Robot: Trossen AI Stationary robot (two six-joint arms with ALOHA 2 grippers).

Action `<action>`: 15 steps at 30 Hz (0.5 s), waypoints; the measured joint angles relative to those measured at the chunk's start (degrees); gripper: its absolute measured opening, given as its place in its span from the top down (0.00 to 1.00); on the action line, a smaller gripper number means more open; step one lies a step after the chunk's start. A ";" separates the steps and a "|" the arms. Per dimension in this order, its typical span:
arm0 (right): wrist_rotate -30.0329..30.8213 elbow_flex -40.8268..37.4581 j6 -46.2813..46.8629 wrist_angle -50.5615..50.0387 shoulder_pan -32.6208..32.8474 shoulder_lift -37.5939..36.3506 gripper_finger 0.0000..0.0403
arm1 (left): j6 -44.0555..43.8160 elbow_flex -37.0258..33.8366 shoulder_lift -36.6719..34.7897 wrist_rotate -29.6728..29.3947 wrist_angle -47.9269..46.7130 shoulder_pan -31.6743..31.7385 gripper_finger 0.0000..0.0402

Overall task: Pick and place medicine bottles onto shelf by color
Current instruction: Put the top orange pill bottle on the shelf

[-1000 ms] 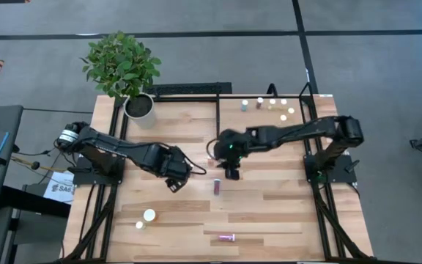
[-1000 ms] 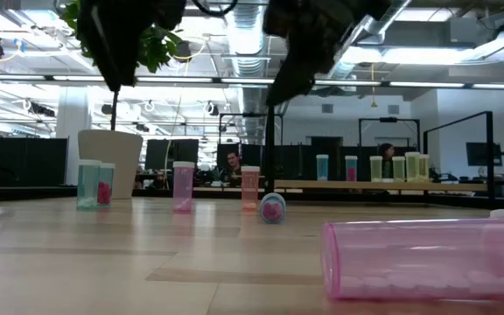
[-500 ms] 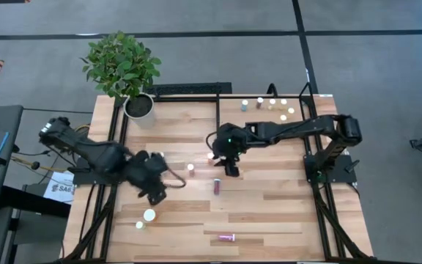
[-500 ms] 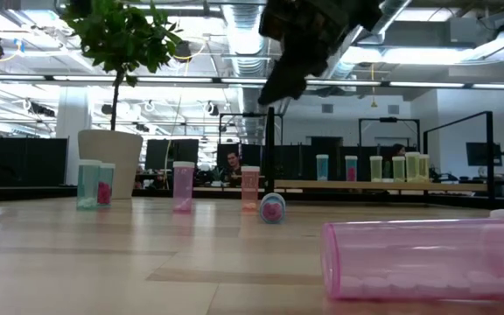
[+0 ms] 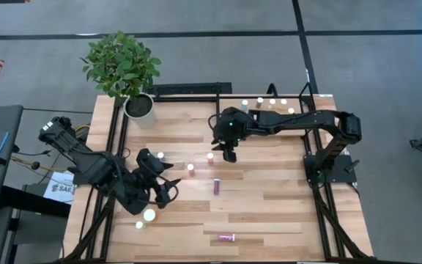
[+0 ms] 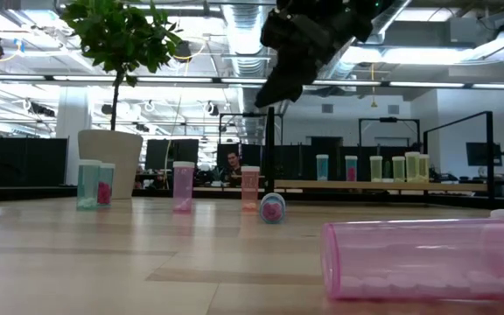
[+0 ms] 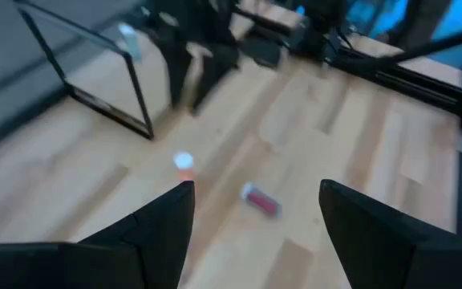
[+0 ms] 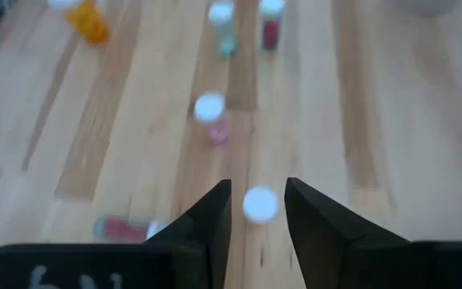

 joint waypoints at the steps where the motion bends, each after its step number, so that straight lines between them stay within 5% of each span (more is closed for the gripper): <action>1: 0.70 0.01 1.01 0.72 -0.06 -0.02 0.65 | -0.56 0.00 -0.47 0.89 -0.37 -0.29 0.37; 15: 3.58 0.09 2.05 2.20 1.79 4.89 0.43 | 2.01 0.02 -0.98 2.49 -6.97 -0.26 0.37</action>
